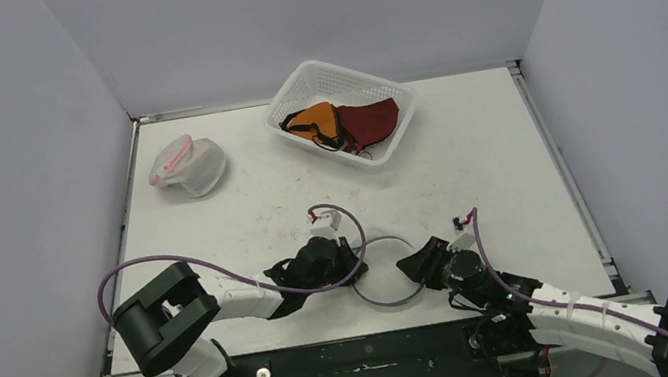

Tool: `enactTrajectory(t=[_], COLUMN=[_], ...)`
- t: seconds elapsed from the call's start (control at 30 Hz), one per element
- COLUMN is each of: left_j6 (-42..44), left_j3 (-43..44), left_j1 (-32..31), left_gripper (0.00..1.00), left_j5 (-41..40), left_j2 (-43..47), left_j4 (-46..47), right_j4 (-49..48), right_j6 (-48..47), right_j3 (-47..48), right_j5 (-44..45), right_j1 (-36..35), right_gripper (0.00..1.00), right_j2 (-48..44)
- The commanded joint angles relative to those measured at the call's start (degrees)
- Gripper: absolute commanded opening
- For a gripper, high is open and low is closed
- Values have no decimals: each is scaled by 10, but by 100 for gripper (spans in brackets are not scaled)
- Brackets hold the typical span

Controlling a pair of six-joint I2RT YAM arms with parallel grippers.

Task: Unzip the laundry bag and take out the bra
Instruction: Adjust the laundry bag at the center of the board, then pick up the laundry bag at the center of the board.

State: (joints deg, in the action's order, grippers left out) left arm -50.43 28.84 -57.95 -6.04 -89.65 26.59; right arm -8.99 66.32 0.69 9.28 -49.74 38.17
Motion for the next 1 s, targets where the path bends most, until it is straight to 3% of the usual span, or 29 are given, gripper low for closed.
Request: enactTrajectory(t=[0.0, 0.17, 0.33, 0.47, 0.77, 0.97], left_j6=[9, 10, 11, 12, 12, 14], left_j3=[3, 11, 14, 14, 14, 20], left_j1=[-5, -11, -13, -14, -23, -27], left_gripper=[11, 13, 14, 14, 14, 15], left_j5=[-8, -12, -12, -15, -13, -13], left_j2=[37, 57, 60, 62, 57, 54], left_j4=[-36, -49, -55, -55, -50, -52], right_j4=[119, 228, 336, 377, 180, 86], right_j6=[-26, -30, -22, 21, 51, 51], right_j3=[10, 65, 110, 92, 7, -3], right_j5=[35, 62, 94, 97, 19, 3], right_j1=[-16, -20, -20, -20, -20, -20], right_gripper=[51, 72, 78, 83, 85, 85], right_j2=[-46, -145, -207, -240, -206, -106])
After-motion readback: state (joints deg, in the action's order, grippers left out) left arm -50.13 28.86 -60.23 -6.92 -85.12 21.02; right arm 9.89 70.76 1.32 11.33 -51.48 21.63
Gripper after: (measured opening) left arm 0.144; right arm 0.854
